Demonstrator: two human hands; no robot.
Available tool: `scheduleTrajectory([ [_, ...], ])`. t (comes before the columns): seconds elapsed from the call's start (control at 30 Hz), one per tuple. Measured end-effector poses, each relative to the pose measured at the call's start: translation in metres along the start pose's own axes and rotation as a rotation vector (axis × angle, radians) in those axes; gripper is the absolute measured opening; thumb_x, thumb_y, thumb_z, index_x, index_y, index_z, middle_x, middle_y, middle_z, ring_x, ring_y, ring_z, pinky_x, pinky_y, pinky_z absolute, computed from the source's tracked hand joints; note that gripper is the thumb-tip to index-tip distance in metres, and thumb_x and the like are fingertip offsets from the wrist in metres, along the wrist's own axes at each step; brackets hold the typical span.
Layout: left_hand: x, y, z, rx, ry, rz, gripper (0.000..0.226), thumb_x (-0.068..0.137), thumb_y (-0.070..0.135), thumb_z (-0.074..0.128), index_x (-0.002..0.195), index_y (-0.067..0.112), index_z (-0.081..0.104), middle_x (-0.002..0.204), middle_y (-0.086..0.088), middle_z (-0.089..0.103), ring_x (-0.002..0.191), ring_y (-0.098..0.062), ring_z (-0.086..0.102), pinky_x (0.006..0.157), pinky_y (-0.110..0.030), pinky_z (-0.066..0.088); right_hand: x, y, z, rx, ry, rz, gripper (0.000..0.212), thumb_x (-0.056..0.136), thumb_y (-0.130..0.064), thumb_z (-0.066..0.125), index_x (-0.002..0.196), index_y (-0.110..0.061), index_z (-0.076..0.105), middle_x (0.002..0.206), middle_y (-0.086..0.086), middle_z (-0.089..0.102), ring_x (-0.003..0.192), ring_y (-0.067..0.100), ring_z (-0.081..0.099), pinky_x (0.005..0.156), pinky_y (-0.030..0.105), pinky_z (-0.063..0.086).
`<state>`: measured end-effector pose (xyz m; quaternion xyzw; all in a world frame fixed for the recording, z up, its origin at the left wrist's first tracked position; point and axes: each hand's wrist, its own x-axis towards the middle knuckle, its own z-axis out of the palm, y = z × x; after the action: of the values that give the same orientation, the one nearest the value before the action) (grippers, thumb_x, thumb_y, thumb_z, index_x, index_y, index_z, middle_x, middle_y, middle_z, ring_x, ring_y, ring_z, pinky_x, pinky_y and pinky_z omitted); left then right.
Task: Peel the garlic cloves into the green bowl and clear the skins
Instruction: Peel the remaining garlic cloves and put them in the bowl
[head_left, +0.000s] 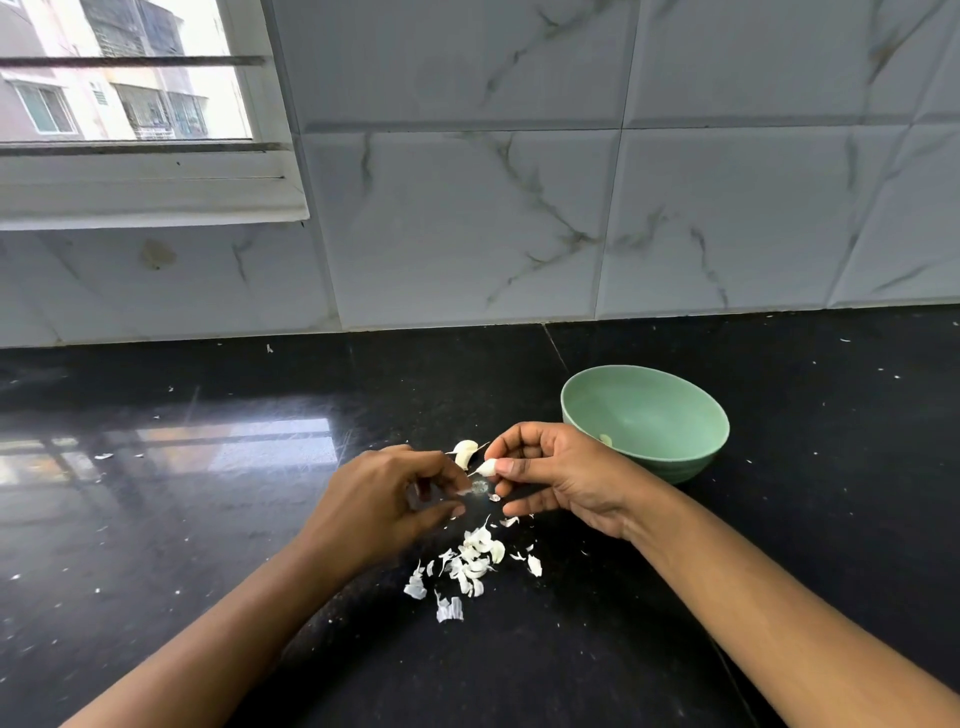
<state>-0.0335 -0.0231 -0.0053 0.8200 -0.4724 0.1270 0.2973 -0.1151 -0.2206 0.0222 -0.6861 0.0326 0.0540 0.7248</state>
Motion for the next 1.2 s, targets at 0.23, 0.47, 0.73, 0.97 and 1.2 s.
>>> scheduleTrajectory([
  [0.23,0.001,0.001,-0.003,-0.017,-0.026,0.063,0.021,0.078,0.054,0.059,0.093,0.042,0.068,0.084,0.024,0.068,0.072,0.007,0.059,0.058,-0.015,0.046,-0.002,-0.002,0.000,0.006,-0.028,0.010,0.009,0.087,0.000,0.061,0.095,-0.004,0.061,0.071,-0.001,0.063,0.066,0.007,0.061,0.058,0.024,0.057],
  [0.47,0.000,-0.002,-0.003,-0.027,-0.003,-0.027,0.021,0.073,0.039,0.068,0.093,0.043,0.063,0.073,0.025,0.068,0.066,0.010,0.062,0.057,-0.013,0.049,-0.001,-0.001,-0.001,-0.080,-0.002,-0.020,0.008,0.088,-0.001,0.062,0.094,-0.006,0.062,0.068,-0.007,0.064,0.067,0.007,0.060,0.057,0.026,0.057],
  [0.73,-0.001,0.000,-0.002,0.049,-0.032,0.055,0.029,0.083,0.046,0.053,0.112,0.049,0.058,0.085,0.027,0.070,0.070,0.012,0.061,0.058,-0.018,0.053,0.000,0.000,-0.002,-0.153,0.023,-0.044,0.007,0.088,-0.001,0.062,0.091,-0.007,0.062,0.066,-0.008,0.062,0.066,0.006,0.060,0.058,0.026,0.057],
  [0.97,0.000,0.008,-0.010,-0.106,-0.072,0.064,0.053,0.064,0.074,0.065,0.107,0.044,0.060,0.088,0.027,0.068,0.074,0.009,0.063,0.058,-0.009,0.048,0.001,0.001,-0.003,-0.155,0.035,-0.049,0.007,0.087,-0.002,0.062,0.090,-0.007,0.062,0.070,-0.004,0.061,0.066,0.007,0.060,0.057,0.025,0.057],
  [1.2,0.001,0.006,-0.015,-0.082,0.020,-0.007,0.026,0.073,0.061,0.062,0.087,0.040,0.069,0.075,0.030,0.066,0.063,0.005,0.062,0.054,-0.010,0.044,0.001,0.000,-0.002,-0.149,0.039,-0.047,0.006,0.087,-0.001,0.062,0.090,-0.007,0.061,0.070,-0.004,0.061,0.067,0.008,0.059,0.057,0.025,0.057],
])
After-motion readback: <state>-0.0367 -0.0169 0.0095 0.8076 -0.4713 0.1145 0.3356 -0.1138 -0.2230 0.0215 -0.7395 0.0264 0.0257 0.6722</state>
